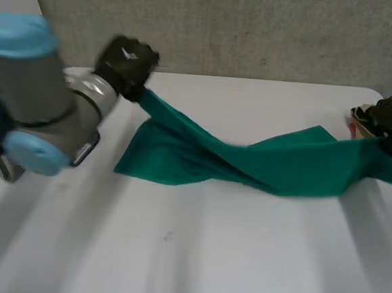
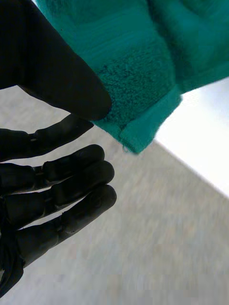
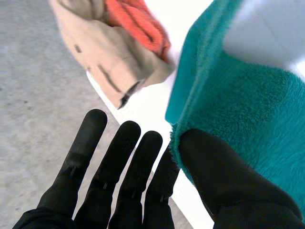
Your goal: Fold the laundry.
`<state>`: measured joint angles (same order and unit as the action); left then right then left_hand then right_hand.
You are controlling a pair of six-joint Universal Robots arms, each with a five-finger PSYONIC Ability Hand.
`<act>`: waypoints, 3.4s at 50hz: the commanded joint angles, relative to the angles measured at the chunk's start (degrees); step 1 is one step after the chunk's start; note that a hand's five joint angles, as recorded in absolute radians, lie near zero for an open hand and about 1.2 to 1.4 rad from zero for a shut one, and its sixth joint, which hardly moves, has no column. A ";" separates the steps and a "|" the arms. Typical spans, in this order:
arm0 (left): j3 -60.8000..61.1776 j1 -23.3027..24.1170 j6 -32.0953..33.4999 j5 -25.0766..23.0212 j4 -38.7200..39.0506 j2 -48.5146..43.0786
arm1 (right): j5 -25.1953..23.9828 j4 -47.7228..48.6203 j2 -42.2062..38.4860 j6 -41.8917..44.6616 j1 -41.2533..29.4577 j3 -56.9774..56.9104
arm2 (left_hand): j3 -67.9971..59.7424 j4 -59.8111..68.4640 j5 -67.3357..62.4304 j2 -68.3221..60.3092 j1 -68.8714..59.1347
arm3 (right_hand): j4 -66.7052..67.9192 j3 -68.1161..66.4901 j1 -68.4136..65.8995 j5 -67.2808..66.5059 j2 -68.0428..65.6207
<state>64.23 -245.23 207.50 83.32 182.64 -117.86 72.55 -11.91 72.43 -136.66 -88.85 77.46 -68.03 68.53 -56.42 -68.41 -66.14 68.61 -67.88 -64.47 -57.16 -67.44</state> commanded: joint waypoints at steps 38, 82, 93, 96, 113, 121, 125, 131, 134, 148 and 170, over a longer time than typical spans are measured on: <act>-38.04 -9.30 -8.95 4.65 14.66 -12.14 | 6.72 43.44 -17.24 -3.08 -11.43 -34.75 | -11.97 11.47 -13.58 -11.59 -13.86 | 11.39 -12.12 -15.53 -12.84 -12.56; 46.33 -18.00 4.66 -8.08 -11.31 22.66 | -4.09 -5.37 0.68 10.88 -4.05 16.58 | -11.97 11.47 -13.58 -11.59 -13.86 | 11.39 -12.12 -15.53 -12.84 -12.56; 43.53 -21.35 17.85 -10.20 -27.08 27.00 | -7.25 -17.46 3.70 19.42 -0.18 14.57 | -11.97 11.47 -13.58 -11.59 -13.86 | 11.39 -12.12 -15.53 -12.84 -12.56; 38.00 -20.38 16.54 -7.57 -21.19 20.85 | -6.46 -12.27 -2.28 14.68 -2.11 9.91 | -11.97 11.47 -13.58 -11.59 -13.86 | 11.39 -12.12 -15.53 -12.84 -12.56; -13.58 -10.45 9.67 5.36 -2.55 -20.02 | -2.50 22.10 -32.60 7.64 -9.93 -21.64 | -11.97 11.47 -13.58 -11.59 -13.86 | 11.39 -12.12 -15.53 -12.84 -12.56; -23.63 -9.31 11.61 8.00 -4.22 -28.57 | -1.54 26.15 -42.46 6.93 -11.69 -31.67 | -11.97 11.47 -13.58 -11.59 -13.86 | 11.39 -12.12 -15.53 -12.84 -12.56; -18.72 -8.25 7.49 8.35 -4.57 -24.89 | -0.22 25.09 -41.50 7.20 -12.13 -29.40 | 19.48 -19.99 17.88 19.86 17.60 | 11.39 -12.12 -15.53 -12.84 -12.56; -6.25 -6.23 -1.29 7.12 -6.06 -14.26 | -3.11 27.37 -34.83 7.46 -11.35 -20.53 | 36.97 -37.47 35.36 37.35 35.09 | 11.39 -12.12 -15.53 -12.84 -12.56; -3.07 -5.35 -3.77 5.54 -7.55 -11.61 | -3.73 29.31 -32.97 7.11 -10.99 -18.06 | 31.25 -31.76 29.65 31.63 29.37 | 11.39 -12.12 -15.53 -12.84 -12.56; -4.11 -4.29 -4.39 5.97 -19.25 -16.96 | -3.38 29.84 -30.51 6.40 -11.34 -12.34 | 29.22 -29.73 27.61 29.60 27.34 | 11.39 -12.12 -15.53 -12.84 -12.56; -1.31 -4.91 -0.08 10.81 -6.54 -15.56 | -3.38 28.96 -29.80 6.41 -11.34 -12.69 | -11.97 11.47 -13.58 -11.59 -13.86 | 11.39 -12.12 -15.53 -12.84 -12.56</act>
<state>60.80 -250.54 207.99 91.78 167.55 -135.98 69.15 16.87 42.71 -129.83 -100.10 65.25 -68.02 68.47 -55.58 -68.12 -65.37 68.70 -68.15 -64.47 -57.16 -67.44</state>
